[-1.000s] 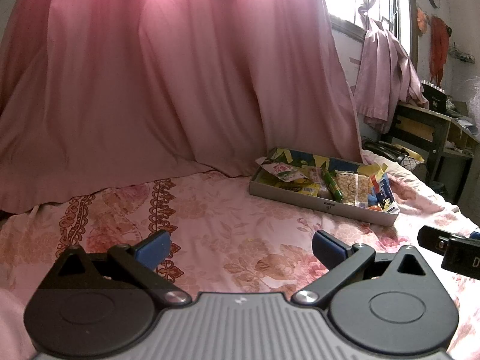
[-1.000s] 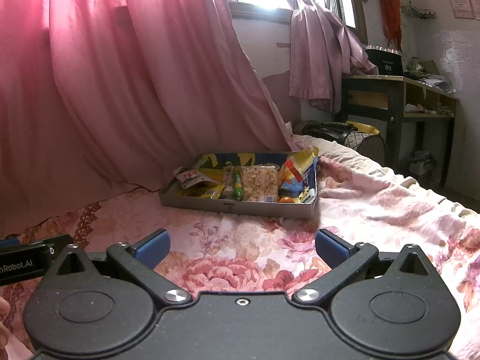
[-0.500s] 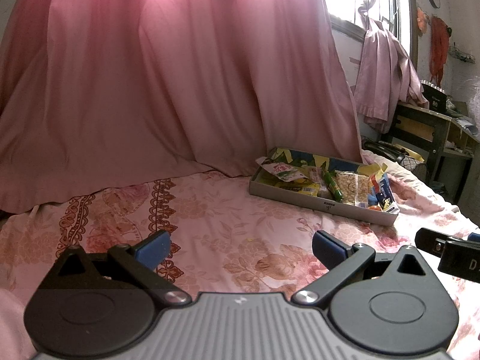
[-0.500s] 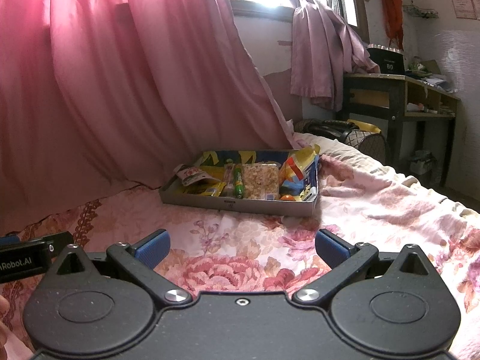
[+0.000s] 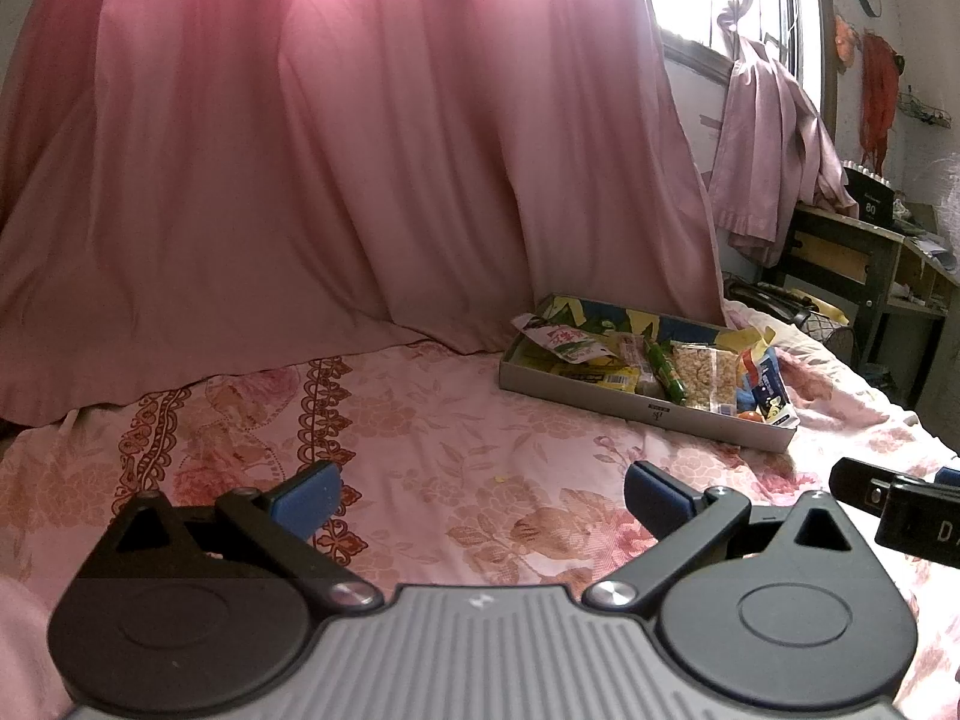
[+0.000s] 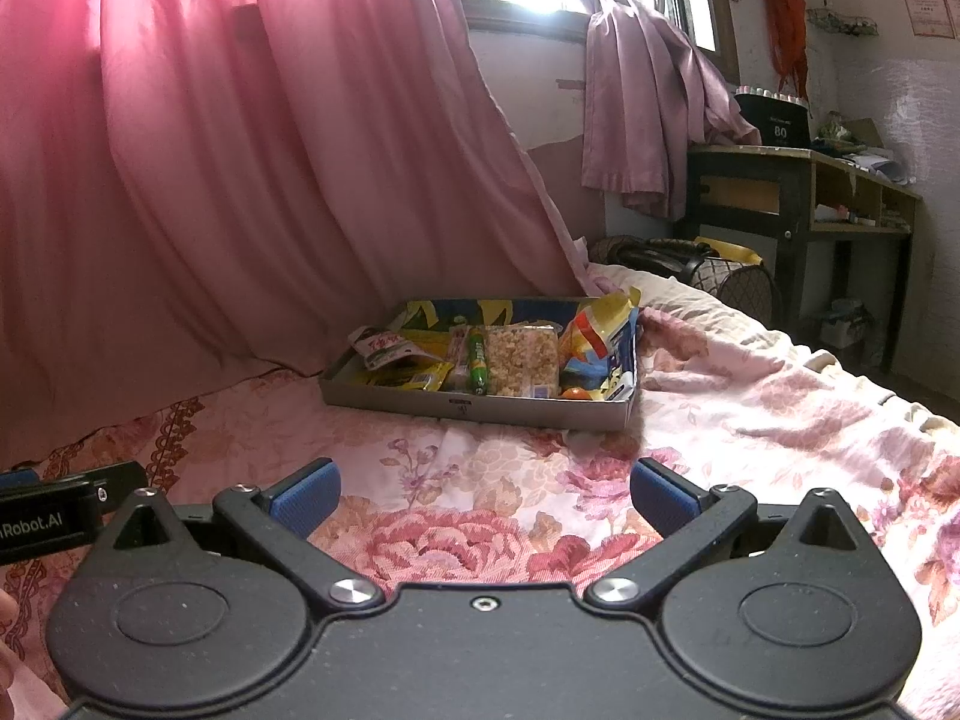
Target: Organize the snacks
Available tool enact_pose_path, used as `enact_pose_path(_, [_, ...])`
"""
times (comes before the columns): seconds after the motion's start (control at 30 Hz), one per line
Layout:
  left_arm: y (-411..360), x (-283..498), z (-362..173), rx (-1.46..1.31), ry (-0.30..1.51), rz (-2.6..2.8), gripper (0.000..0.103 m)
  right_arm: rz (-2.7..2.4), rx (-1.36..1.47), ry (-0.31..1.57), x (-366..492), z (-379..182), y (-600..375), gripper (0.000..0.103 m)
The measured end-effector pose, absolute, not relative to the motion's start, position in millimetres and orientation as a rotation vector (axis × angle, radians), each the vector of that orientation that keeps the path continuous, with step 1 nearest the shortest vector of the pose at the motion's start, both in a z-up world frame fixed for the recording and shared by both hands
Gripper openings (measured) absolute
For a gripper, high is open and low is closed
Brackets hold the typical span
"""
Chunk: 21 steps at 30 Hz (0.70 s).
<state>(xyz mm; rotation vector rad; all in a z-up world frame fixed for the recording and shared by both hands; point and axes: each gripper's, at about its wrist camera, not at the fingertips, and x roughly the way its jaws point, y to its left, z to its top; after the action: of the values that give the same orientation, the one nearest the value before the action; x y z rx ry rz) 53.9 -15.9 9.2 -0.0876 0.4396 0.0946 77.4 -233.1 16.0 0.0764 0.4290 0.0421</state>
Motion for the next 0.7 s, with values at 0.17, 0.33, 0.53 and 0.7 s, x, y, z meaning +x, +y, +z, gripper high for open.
enact_pose_path(0.17, [-15.9,54.0,9.3,-0.088,0.44,0.095,0.103,0.042,0.076,0.429,77.6,16.7,-232.6,0.102])
enact_pose_path(0.33, [-15.9,54.0,9.3,-0.088,0.44,0.095,0.103,0.042,0.076,0.429,77.7,16.6,-232.6,0.102])
enact_pose_path(0.53, [-15.6,54.2,9.4,-0.088,0.44,0.095,0.103,0.042,0.077,0.43,77.9,16.2,-232.8,0.102])
enact_pose_path(0.7, [-15.4,54.4,9.3,-0.088,0.44,0.094,0.103,0.043,0.078,0.433,78.2,14.6,-232.5,0.102])
